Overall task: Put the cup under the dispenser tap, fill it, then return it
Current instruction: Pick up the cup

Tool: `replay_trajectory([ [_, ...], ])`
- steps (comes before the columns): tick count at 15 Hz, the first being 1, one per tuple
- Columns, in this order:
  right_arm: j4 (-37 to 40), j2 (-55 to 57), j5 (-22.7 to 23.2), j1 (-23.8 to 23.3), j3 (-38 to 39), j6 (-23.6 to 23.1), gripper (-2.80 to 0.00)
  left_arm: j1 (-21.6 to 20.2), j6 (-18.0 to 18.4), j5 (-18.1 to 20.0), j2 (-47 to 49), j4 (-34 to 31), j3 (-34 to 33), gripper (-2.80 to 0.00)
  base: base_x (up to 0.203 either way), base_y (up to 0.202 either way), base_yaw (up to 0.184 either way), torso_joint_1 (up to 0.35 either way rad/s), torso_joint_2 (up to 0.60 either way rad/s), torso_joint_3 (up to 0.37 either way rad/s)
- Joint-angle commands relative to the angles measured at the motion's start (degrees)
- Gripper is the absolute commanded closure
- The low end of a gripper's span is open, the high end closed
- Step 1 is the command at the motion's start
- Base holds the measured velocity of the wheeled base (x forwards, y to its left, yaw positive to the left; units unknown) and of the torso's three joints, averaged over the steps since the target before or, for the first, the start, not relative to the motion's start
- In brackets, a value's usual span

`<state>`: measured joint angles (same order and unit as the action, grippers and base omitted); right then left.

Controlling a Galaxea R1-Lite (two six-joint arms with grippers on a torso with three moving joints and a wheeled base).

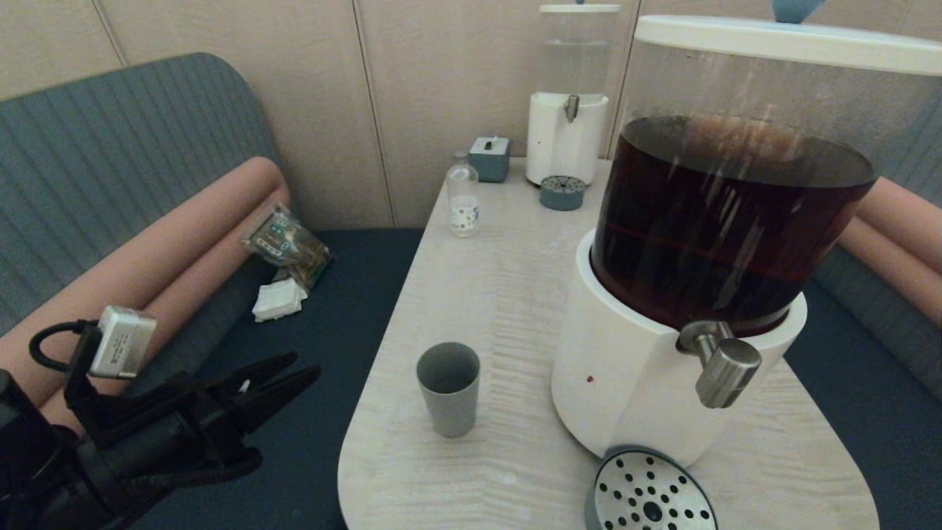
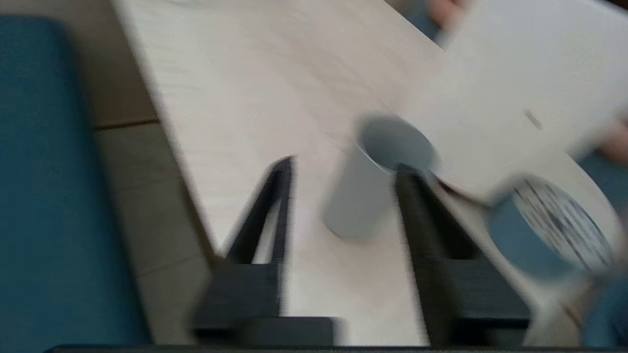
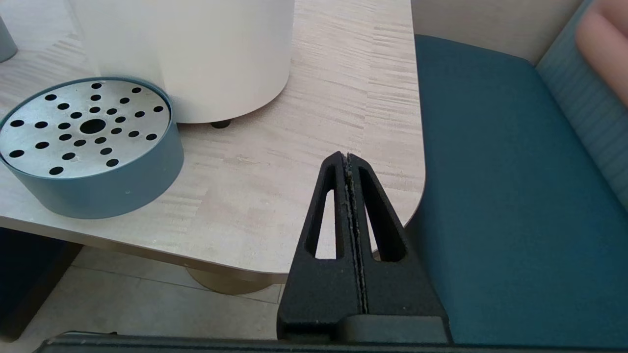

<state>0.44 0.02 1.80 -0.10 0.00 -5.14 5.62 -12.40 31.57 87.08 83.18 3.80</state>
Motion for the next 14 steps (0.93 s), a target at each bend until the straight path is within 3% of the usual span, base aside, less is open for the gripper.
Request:
replay_trajectory([
  [1,0.0,-0.2,0.0,0.0,0.5,0.0,0.00,-0.2,1.6,3.5,1.4,2.8,-2.9,-2.80,0.000,0.000,0.000,0.000,0.00,0.000],
  [4,0.0,-0.2,0.0,0.0,0.5,0.0,0.00,-0.2,11.8,6.6,3.2,3.4,-3.8,-2.80,0.000,0.000,0.000,0.000,0.00,0.000],
  [9,0.0,-0.2,0.0,0.0,0.6,0.0,0.00,-0.2,14.7,16.4,9.0,3.1,-2.9,-2.80,0.000,0.000,0.000,0.000,0.00,0.000],
  [11,0.0,-0.2,0.0,0.0,0.6,0.0,0.00,-0.2,15.4,21.0,12.2,3.2,0.8,-2.80,0.000,0.000,0.000,0.000,0.00,0.000],
  [14,0.0,-0.2,0.0,0.0,0.5,0.0,0.00,-0.2,15.8,23.6,17.2,3.2,4.1,-2.80,0.000,0.000,0.000,0.000,0.00,0.000],
])
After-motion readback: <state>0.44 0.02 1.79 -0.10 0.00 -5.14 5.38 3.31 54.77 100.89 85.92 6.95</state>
